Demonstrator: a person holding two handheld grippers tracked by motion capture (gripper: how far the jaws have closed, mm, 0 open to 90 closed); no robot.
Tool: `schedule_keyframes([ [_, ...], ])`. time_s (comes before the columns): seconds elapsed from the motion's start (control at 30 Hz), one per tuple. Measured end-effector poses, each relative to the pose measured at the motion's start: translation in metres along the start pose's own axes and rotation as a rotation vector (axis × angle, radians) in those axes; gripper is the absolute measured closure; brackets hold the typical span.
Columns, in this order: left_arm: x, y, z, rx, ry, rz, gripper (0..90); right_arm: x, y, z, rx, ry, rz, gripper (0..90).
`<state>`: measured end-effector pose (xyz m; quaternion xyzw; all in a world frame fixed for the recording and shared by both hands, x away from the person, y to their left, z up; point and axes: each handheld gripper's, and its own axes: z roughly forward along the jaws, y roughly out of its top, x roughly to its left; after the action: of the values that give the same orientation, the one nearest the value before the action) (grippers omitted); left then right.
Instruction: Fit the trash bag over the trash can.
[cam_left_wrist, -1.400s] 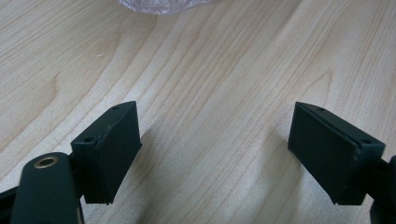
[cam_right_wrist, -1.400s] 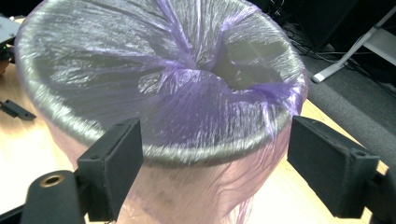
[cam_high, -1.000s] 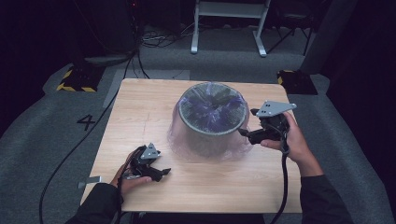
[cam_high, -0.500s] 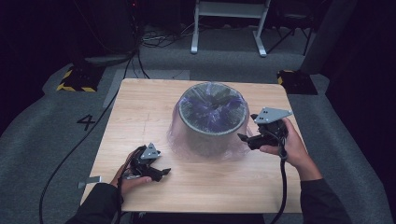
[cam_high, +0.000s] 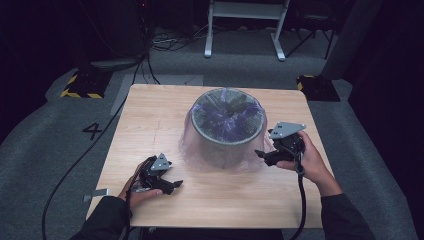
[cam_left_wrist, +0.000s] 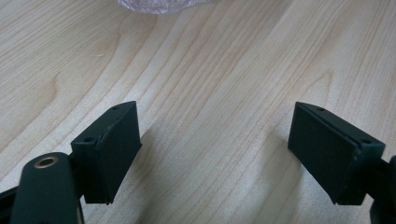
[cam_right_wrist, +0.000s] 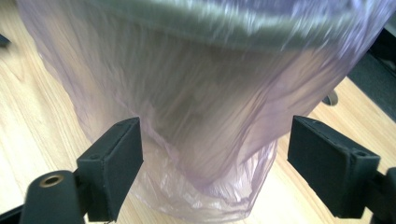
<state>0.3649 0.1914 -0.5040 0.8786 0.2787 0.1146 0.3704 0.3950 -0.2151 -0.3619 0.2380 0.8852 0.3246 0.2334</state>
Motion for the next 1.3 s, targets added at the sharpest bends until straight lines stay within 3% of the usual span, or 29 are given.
schedule_keyframes([
  [0.6,0.000,0.000,0.000,0.000,0.000,0.000,16.5,0.004,-0.028,0.019,0.097,-0.006,0.012,18.2],
  [1.3,0.000,0.000,0.000,0.000,0.000,0.000,16.5,0.009,-0.069,0.039,0.176,0.028,0.086,18.8],
])
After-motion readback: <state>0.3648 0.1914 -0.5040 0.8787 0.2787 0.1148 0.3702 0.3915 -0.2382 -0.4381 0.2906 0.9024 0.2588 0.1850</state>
